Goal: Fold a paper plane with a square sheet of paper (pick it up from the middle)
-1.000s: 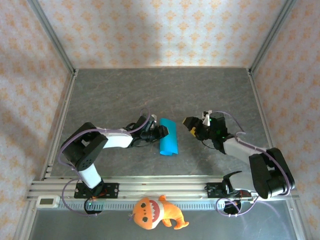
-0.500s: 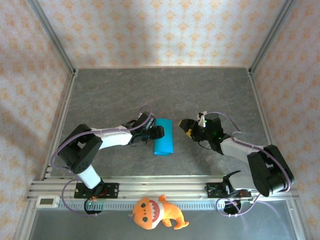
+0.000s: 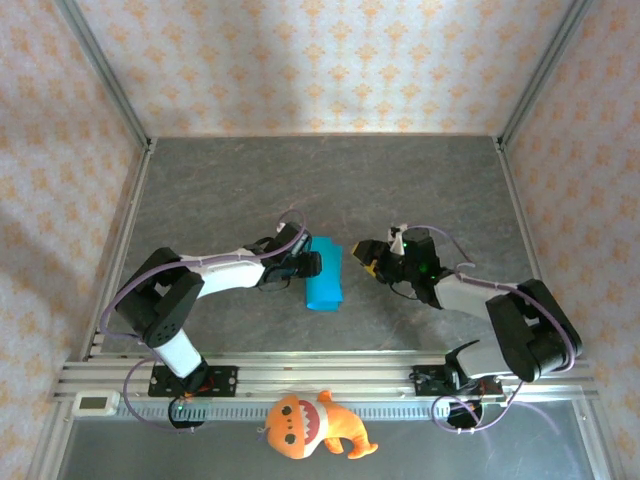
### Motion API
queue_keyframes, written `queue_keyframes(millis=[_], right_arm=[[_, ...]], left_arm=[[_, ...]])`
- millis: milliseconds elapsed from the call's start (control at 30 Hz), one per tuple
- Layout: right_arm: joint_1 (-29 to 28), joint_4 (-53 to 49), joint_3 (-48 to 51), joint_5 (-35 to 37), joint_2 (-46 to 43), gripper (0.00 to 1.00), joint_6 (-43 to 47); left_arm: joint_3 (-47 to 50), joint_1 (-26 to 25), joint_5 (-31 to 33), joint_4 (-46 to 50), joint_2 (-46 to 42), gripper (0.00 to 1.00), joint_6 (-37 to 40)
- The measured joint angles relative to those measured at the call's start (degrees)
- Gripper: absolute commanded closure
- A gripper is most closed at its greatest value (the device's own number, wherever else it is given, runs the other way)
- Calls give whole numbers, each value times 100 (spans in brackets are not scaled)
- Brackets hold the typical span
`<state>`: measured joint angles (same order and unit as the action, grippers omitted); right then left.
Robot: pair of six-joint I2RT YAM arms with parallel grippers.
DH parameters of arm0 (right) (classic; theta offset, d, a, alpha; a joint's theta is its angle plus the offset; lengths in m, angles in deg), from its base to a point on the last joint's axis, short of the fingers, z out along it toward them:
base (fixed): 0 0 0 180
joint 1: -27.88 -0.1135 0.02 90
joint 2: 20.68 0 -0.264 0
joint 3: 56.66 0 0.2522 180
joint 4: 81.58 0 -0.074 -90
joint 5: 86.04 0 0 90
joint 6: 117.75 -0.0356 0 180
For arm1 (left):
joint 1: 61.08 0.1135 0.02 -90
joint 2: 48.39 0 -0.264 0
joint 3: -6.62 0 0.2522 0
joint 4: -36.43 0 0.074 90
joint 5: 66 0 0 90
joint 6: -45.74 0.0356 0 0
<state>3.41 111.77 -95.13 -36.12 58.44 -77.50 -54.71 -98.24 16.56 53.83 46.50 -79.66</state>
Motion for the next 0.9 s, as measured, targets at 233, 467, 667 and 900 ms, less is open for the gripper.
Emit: queue_keyframes(millis=[233, 467, 667, 900], right_arm=[[-15, 81, 0, -2, 72, 43, -24], [-31, 133, 0, -2, 142, 43, -44], [-81, 168, 0, -7, 221, 47, -59], [-170, 278, -4, -70, 485, 65, -85]], left_arm=[[15, 11, -66, -42, 28, 41, 450], [-50, 11, -127, 7, 162, 39, 1005], [-116, 15, -83, 92, 227, 39, 1318], [-116, 15, -87, 96, 238, 37, 1700]])
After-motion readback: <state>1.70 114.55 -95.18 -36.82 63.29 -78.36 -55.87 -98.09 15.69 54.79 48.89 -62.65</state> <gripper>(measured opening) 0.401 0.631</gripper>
